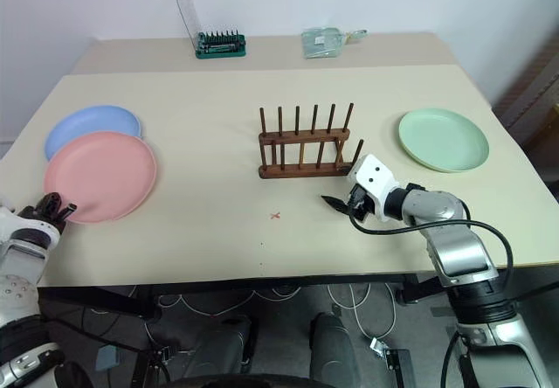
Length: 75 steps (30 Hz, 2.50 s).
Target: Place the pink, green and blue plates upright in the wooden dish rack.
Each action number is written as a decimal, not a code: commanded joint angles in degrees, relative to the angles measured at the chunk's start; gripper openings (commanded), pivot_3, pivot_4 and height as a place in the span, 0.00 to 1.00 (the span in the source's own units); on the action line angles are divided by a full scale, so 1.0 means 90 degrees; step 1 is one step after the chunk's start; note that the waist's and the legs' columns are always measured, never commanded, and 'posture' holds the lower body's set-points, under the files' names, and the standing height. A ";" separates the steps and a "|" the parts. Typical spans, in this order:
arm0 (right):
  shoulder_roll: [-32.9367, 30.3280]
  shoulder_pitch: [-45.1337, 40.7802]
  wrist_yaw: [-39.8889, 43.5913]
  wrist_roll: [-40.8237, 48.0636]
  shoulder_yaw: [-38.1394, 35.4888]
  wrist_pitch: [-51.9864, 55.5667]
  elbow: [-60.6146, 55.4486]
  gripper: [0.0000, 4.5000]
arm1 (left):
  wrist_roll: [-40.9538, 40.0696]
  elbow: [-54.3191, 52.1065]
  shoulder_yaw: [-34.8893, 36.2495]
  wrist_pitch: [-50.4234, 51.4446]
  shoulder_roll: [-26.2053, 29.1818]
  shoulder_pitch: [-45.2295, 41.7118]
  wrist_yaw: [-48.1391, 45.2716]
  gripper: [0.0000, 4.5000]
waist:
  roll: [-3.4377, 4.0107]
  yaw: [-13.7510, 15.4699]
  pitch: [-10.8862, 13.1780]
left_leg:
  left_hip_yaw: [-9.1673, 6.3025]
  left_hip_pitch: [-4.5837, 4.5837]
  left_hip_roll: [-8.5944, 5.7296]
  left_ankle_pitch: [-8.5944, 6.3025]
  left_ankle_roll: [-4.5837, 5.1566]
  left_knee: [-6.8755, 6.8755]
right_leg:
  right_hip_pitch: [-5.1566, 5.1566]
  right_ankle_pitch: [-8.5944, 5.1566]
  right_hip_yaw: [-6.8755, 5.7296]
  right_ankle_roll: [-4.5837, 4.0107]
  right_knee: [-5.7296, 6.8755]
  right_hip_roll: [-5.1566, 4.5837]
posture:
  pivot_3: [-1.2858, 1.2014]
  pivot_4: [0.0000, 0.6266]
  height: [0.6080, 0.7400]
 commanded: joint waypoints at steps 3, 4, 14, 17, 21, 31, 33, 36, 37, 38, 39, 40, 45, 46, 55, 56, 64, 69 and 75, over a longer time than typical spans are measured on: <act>-0.0288 -0.0789 0.0317 0.0713 -0.0465 0.0646 -0.0806 0.95 | 0.0044 -0.1139 -0.0751 -0.0035 0.0274 -0.0734 0.0086 0.00 | -0.0002 -0.0005 0.0002 | -0.0002 -0.0007 0.0001 0.0001 -0.0001 0.0004 | -0.0006 0.0001 -0.0002 -0.0002 0.0000 0.0002 | 0.52 0.24 1.00; -0.0279 -0.0981 0.0333 0.0757 -0.0445 0.0691 -0.0907 0.99 | 0.0180 -0.1244 -0.0996 -0.0057 0.0342 -0.0971 0.0109 0.00 | -0.0002 -0.0005 0.0003 | -0.0002 -0.0007 0.0001 0.0001 -0.0001 0.0004 | -0.0006 0.0002 -0.0003 -0.0002 0.0000 0.0003 | 0.52 0.24 1.00; 0.0477 -0.2917 -0.0647 -0.1920 0.1414 -0.1715 -0.0074 0.99 | 0.1305 -0.0521 -0.3129 0.0148 -0.0119 -0.4258 0.0844 0.00 | -0.0008 -0.0024 0.0005 | 0.0002 -0.0038 -0.0005 0.0011 -0.0016 0.0008 | -0.0042 0.0006 -0.0002 0.0002 0.0006 0.0004 | 0.52 0.24 1.00; 0.0656 -0.3231 -0.1119 -0.2608 0.1667 -0.2261 0.0495 0.99 | 0.1355 -0.0372 -0.3246 0.0399 -0.0371 -0.4693 0.1015 0.00 | -0.0008 -0.0039 0.0005 | 0.0003 -0.0042 -0.0007 0.0030 -0.0050 0.0002 | -0.0048 0.0006 -0.0001 0.0002 0.0004 0.0003 | 0.52 0.24 1.00; 0.0846 -0.3463 -0.1795 -0.3378 0.1773 -0.2595 0.0928 0.99 | 0.1339 -0.0365 -0.3386 0.0809 -0.0637 -0.5069 0.1216 0.00 | -0.0009 -0.0056 0.0005 | 0.0009 -0.0046 -0.0004 0.0033 -0.0055 -0.0016 | -0.0076 0.0007 0.0006 0.0001 0.0013 0.0004 | 0.52 0.24 1.00; 0.1075 -0.3566 -0.2465 -0.4415 0.1993 -0.3134 0.1455 0.99 | 0.1364 -0.1048 -0.3624 0.1514 -0.1252 -0.5101 0.1415 0.00 | -0.0010 -0.0050 0.0006 | 0.0010 -0.0053 -0.0005 0.0035 -0.0057 -0.0012 | -0.0082 0.0008 0.0009 -0.0001 0.0019 0.0005 | 0.52 0.24 1.00; 0.1097 -0.3580 -0.2567 -0.4591 0.2045 -0.3216 0.1598 0.87 | 0.1356 -0.1125 -0.3652 0.1579 -0.1376 -0.5076 0.1450 0.00 | -0.0010 -0.0046 0.0006 | 0.0010 -0.0053 -0.0005 0.0035 -0.0058 -0.0012 | -0.0082 0.0008 0.0009 -0.0002 0.0019 0.0006 | 0.52 0.24 1.00; 0.1073 -0.3567 -0.2670 -0.4735 0.2024 -0.3306 0.1724 0.58 | 0.1336 -0.1176 -0.3610 0.1645 -0.1482 -0.5057 0.1467 0.00 | -0.0010 -0.0048 0.0006 | 0.0011 -0.0053 -0.0005 0.0035 -0.0058 -0.0011 | -0.0082 0.0009 0.0010 -0.0002 0.0019 0.0006 | 0.52 0.24 1.00; 0.1061 -0.3567 -0.2706 -0.4774 0.2013 -0.3325 0.1754 0.46 | 0.1341 -0.1182 -0.3600 0.1663 -0.1499 -0.5056 0.1463 0.00 | -0.0010 -0.0052 0.0006 | 0.0011 -0.0053 -0.0005 0.0035 -0.0058 -0.0011 | -0.0082 0.0009 0.0010 -0.0002 0.0019 0.0006 | 0.52 0.24 1.00; 0.1056 -0.3569 -0.2732 -0.4804 0.2004 -0.3342 0.1776 0.35 | 0.1348 -0.1187 -0.3594 0.1677 -0.1509 -0.5056 0.1459 0.00 | -0.0010 -0.0056 0.0006 | 0.0011 -0.0053 -0.0005 0.0035 -0.0058 -0.0012 | -0.0082 0.0009 0.0010 -0.0002 0.0019 0.0006 | 0.52 0.24 1.00; 0.1043 -0.3568 -0.2777 -0.4849 0.1996 -0.3353 0.1792 0.23 | 0.1353 -0.1191 -0.3597 0.1690 -0.1511 -0.5055 0.1448 0.00 | -0.0010 -0.0058 0.0006 | 0.0011 -0.0052 -0.0004 0.0036 -0.0059 -0.0012 | -0.0082 0.0009 0.0010 -0.0002 0.0019 0.0007 | 0.52 0.24 1.00; 0.1031 -0.3557 -0.2828 -0.4891 0.1979 -0.3353 0.1786 0.11 | 0.1344 -0.1188 -0.3597 0.1698 -0.1526 -0.5057 0.1438 0.00 | -0.0010 -0.0060 0.0006 | 0.0011 -0.0052 -0.0004 0.0036 -0.0059 -0.0012 | -0.0082 0.0009 0.0011 -0.0002 0.0019 0.0008 | 0.52 0.24 1.00; 0.0948 -0.3479 -0.3065 -0.5180 0.1937 -0.3387 0.1715 0.00 | 0.1159 -0.1178 -0.3448 0.1641 -0.1715 -0.5060 0.1322 0.22 | -0.0010 -0.0033 0.0006 | 0.0012 -0.0052 -0.0005 0.0036 -0.0060 -0.0010 | -0.0081 0.0009 0.0012 -0.0002 0.0018 0.0007 | 0.52 0.24 1.00; 0.0939 -0.3467 -0.3070 -0.5197 0.1932 -0.3396 0.1708 0.00 | 0.1141 -0.1185 -0.3411 0.1625 -0.1748 -0.5060 0.1314 0.34 | -0.0010 -0.0025 0.0006 | 0.0012 -0.0053 -0.0005 0.0036 -0.0060 -0.0008 | -0.0080 0.0009 0.0012 -0.0002 0.0018 0.0007 | 0.52 0.24 1.00; 0.0725 -0.3105 -0.2530 -0.3539 0.0576 -0.2604 0.1143 0.00 | 0.1520 -0.0617 -0.2834 0.0388 -0.0823 -0.5105 0.0926 0.99 | -0.0008 -0.0069 0.0008 | 0.0016 -0.0048 -0.0003 0.0036 -0.0060 -0.0014 | -0.0080 0.0009 0.0015 -0.0003 0.0018 0.0009 | 0.52 0.24 1.00; 0.0738 -0.3019 -0.2271 -0.3031 0.0316 -0.2392 0.0909 0.00 | 0.1511 -0.0588 -0.2884 0.0358 -0.0663 -0.4932 0.0703 0.99 | -0.0008 -0.0071 0.0008 | 0.0016 -0.0047 -0.0003 0.0036 -0.0059 -0.0014 | -0.0080 0.0009 0.0016 -0.0003 0.0019 0.0009 | 0.52 0.24 1.00; 0.1036 -0.2553 -0.1058 0.1917 -0.1797 0.1585 -0.1201 0.00 | 0.1356 -0.1098 -0.3814 -0.0389 0.0762 -0.2718 -0.2337 0.99 | -0.0003 -0.0051 0.0009 | 0.0012 -0.0048 -0.0001 0.0018 -0.0027 -0.0011 | -0.0074 0.0010 0.0016 -0.0007 0.0020 0.0008 | 0.52 0.24 1.00; 0.1105 -0.2426 -0.1550 0.3565 -0.2439 0.3095 -0.1567 0.00 | 0.1260 -0.1290 -0.3941 -0.0404 0.1012 -0.2024 -0.3093 0.99 | -0.0001 -0.0033 0.0010 | 0.0007 -0.0048 0.0002 0.0013 -0.0017 -0.0010 | -0.0074 0.0014 0.0013 -0.0016 0.0021 0.0010 | 0.52 0.24 1.00; 0.1307 -0.2079 -0.2271 0.4318 -0.2731 0.3785 -0.1295 0.00 | 0.1007 -0.1965 -0.4364 -0.0228 0.1058 -0.1274 -0.3839 0.99 | 0.0003 -0.0031 0.0009 | 0.0015 -0.0048 0.0002 0.0011 -0.0014 -0.0009 | -0.0074 0.0014 0.0015 -0.0015 0.0021 0.0007 | 0.52 0.24 1.00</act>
